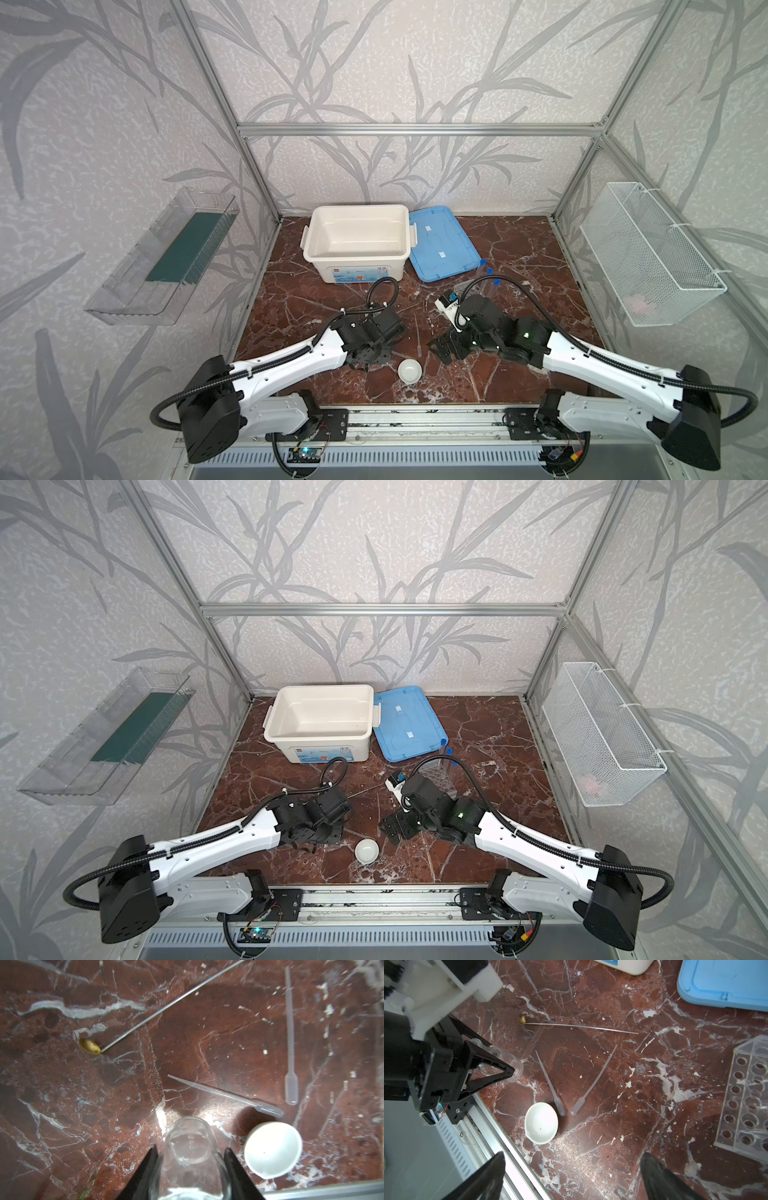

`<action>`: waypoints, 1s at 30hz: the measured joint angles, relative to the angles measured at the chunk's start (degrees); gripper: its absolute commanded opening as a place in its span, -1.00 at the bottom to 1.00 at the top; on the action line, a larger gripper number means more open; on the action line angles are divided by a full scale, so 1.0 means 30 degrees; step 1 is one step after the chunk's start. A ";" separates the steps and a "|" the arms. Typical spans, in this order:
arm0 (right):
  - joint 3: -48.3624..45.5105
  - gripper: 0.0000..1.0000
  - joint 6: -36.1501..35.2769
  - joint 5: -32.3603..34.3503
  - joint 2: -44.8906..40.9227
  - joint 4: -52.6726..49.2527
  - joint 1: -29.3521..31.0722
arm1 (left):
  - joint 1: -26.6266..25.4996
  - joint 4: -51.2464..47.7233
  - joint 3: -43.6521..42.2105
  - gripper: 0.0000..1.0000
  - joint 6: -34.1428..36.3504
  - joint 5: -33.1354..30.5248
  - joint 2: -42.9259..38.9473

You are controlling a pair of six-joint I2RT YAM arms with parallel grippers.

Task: Organize the chemistry lab equipment
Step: 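Lift the glass bottle toward the bin while right arm moves over it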

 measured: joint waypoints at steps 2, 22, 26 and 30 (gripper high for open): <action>0.0546 0.98 0.0270 -0.0138 -0.0197 0.0138 -0.0007 | 0.0240 -0.0692 0.1311 -0.46 0.0452 -0.0153 -0.0372; 1.1446 0.98 0.1858 -0.0452 0.7133 0.1931 -0.3016 | 1.0754 -0.4350 2.0327 -0.51 0.7366 0.1188 0.9974; 1.3515 0.98 0.1311 -0.0466 0.9020 0.2069 -0.3082 | 1.2830 -0.5049 2.3401 -0.51 0.7934 0.1370 1.2990; 1.5977 0.98 0.0707 -0.0474 1.1380 0.2004 -0.3126 | 1.4440 -0.5537 2.6083 -0.51 0.8284 0.1559 1.5810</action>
